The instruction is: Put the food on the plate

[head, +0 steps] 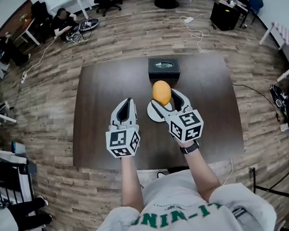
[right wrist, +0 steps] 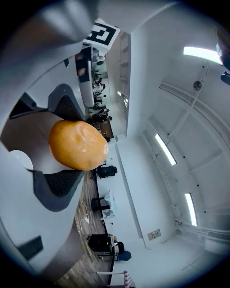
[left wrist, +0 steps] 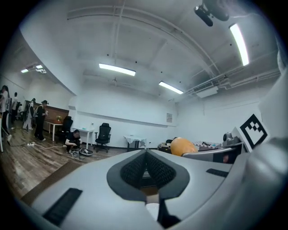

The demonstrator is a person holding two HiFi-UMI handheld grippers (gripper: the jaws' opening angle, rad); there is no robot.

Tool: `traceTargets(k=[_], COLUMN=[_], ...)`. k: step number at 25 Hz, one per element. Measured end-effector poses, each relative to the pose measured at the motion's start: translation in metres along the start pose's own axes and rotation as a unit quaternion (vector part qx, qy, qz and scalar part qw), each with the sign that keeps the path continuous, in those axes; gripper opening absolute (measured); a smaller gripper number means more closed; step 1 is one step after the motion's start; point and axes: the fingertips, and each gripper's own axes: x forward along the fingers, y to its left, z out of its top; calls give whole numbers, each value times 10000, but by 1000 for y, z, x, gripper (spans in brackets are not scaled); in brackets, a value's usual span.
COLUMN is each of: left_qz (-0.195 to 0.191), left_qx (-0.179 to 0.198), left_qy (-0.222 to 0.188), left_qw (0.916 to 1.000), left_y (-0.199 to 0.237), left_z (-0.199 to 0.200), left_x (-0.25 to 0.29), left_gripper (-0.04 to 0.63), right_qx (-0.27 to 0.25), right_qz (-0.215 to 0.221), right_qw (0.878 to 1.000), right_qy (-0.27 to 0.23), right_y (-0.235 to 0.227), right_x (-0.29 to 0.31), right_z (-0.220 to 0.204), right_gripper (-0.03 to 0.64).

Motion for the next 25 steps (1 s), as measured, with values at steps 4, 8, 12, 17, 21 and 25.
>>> traceTargets(k=[4, 8, 12, 17, 21, 25], left_qz=[-9, -95, -122, -103, -106, -160], left_qx=[-104, -57, -118, -158, -117, -134], left_qy=[94, 206, 347, 460, 570, 700], left_qw=[9999, 9997, 9993, 9988, 9982, 9973], left_y=[2, 3, 12, 18, 20, 20], left_z=[-10, -24, -40, -63, -75, -88], left_x=[28, 49, 71, 92, 106, 119], left_gripper=[12, 12, 12, 12, 12, 12], right_qx=[-30, 17, 28, 118, 206, 282], right_qz=[-144, -220, -244, -269, -296, -305], right_qw=[9998, 9994, 9984, 9970, 9958, 9947], right_qy=[125, 284, 509, 723, 837, 938], right_y=[-23, -42, -56, -71, -81, -90], right_x=[13, 26, 43, 59, 68, 77], right_z=[-5, -20, -35, -56, -67, -77], right_gripper=[347, 347, 347, 347, 347, 347])
